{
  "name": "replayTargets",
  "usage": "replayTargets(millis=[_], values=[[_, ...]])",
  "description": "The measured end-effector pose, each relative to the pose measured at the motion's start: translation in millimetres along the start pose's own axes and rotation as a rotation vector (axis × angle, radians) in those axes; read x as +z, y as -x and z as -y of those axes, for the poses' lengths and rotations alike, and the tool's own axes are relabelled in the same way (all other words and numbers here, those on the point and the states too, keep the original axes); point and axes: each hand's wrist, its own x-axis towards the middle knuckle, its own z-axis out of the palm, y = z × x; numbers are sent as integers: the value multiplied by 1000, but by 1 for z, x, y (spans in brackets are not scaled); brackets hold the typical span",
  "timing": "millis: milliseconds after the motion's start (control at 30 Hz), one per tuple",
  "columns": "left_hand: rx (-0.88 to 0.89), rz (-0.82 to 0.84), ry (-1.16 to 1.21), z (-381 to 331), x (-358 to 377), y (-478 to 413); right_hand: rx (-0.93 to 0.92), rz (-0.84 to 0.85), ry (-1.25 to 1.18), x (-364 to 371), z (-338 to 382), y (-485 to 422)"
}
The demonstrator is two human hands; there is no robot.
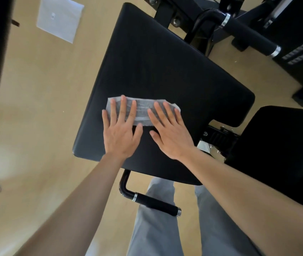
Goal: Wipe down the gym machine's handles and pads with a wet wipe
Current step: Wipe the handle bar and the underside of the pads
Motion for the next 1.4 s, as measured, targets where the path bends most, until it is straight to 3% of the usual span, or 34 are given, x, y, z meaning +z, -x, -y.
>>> replayTargets(millis=[267,533,767,1200,1300,1400], values=[[-100,-86,48,2,-22,-54,25,-67,16,-33,-11,-55],[234,-1,30,-55,23,14,310,-34,-76,32,-13,64],[410,63,-24,-62,47,45,315,2,-213,54,-7,110],[-17,-142,30,18,4,-15,41,-63,-78,-13,9,-28],[-56,-147,42,14,9,-4,48,-69,-46,-3,18,-20],[17,-108,27,-1,23,20,112,-67,-65,20,23,17]])
